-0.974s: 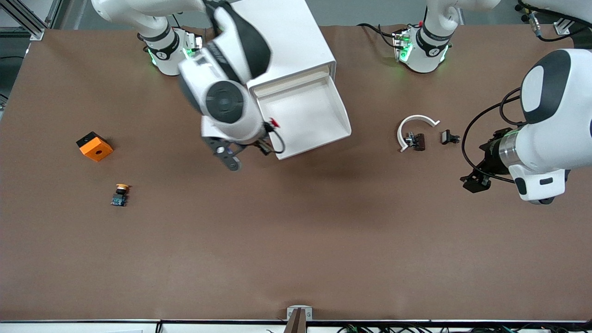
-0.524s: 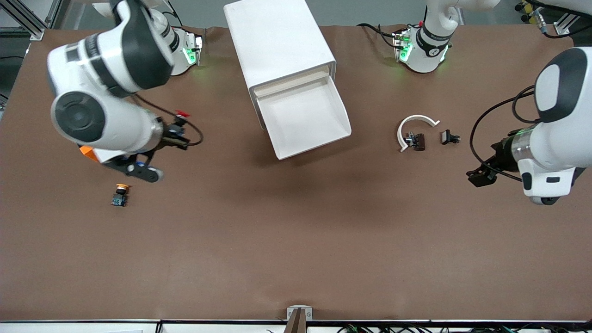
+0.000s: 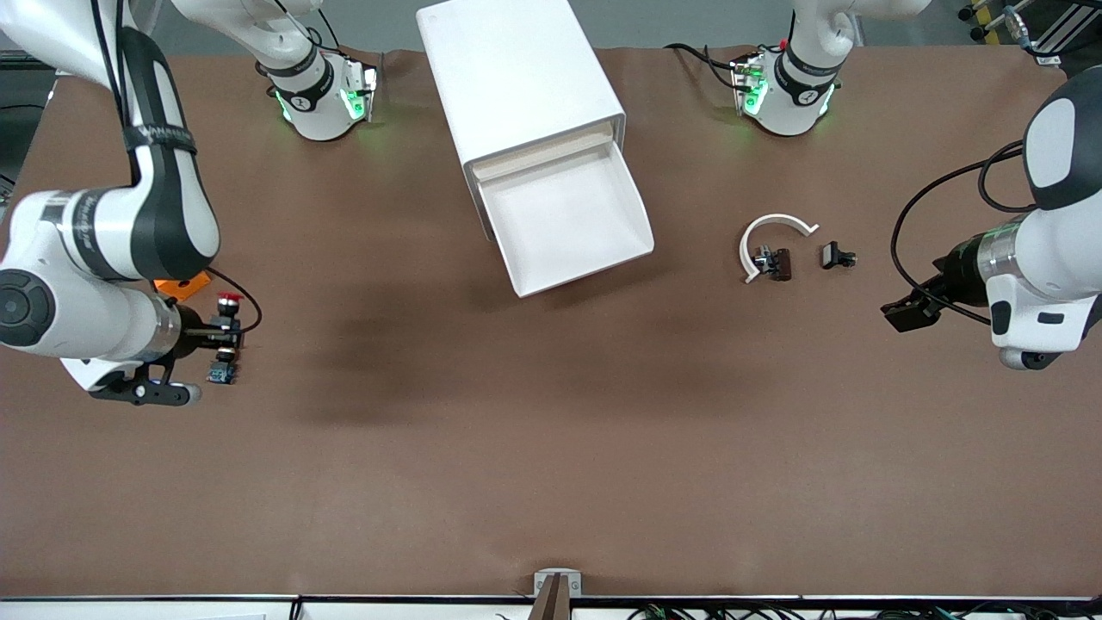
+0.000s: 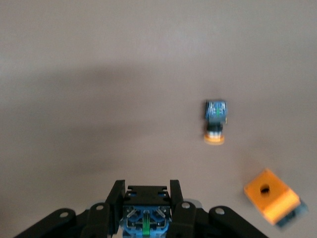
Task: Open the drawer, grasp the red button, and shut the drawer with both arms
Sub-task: 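Set the red button beside the orange button while the left gripper reaches the drawer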
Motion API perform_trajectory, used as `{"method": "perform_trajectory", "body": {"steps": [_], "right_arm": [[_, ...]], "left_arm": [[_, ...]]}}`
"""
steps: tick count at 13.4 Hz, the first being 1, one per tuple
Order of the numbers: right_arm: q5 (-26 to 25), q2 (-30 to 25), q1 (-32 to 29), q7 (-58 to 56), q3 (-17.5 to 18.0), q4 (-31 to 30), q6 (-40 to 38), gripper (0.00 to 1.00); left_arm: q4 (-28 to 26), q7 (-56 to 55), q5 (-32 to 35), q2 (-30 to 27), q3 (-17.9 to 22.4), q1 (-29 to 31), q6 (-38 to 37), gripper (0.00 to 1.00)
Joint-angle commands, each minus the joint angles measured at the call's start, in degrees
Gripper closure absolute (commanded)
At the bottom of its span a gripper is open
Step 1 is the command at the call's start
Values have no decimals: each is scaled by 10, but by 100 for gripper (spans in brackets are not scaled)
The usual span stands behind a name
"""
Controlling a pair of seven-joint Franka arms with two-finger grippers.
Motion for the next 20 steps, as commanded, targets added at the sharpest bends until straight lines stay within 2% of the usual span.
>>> {"method": "perform_trajectory", "body": {"steps": [1, 4, 6, 10, 12, 15, 16, 17, 18, 20], "right_arm": [[-11, 7, -30, -30, 12, -63, 114, 76], [-7, 69, -32, -31, 12, -63, 178, 76], [-6, 103, -32, -33, 12, -63, 186, 76], [-4, 144, -34, -39, 15, -60, 212, 73], [-4, 148, -35, -39, 15, -59, 217, 71], [-4, 152, -38, -39, 15, -60, 229, 70], [-4, 152, -38, -38, 15, -60, 229, 63], [-4, 151, -38, -37, 15, -60, 228, 35], [-4, 151, -38, -37, 15, -60, 229, 0], [0, 149, -37, -36, 15, -60, 227, 0]], "left_arm": [[-16, 41, 12, -25, -1, 11, 4, 0], [-27, 125, 12, -34, -2, 20, 7, 0], [-54, 147, 15, -38, -12, 13, 33, 0], [-215, 147, 17, -81, -93, 13, 207, 0], [-239, 146, 18, -69, -130, 12, 258, 0], [-238, 114, 18, -22, -183, 3, 296, 0], [-238, 94, 18, -4, -190, -6, 318, 0], [-238, 67, 17, 17, -192, -28, 345, 0], [-237, 37, 17, 39, -192, -46, 369, 0], [-234, -12, 11, 73, -194, -70, 402, 0]]}}
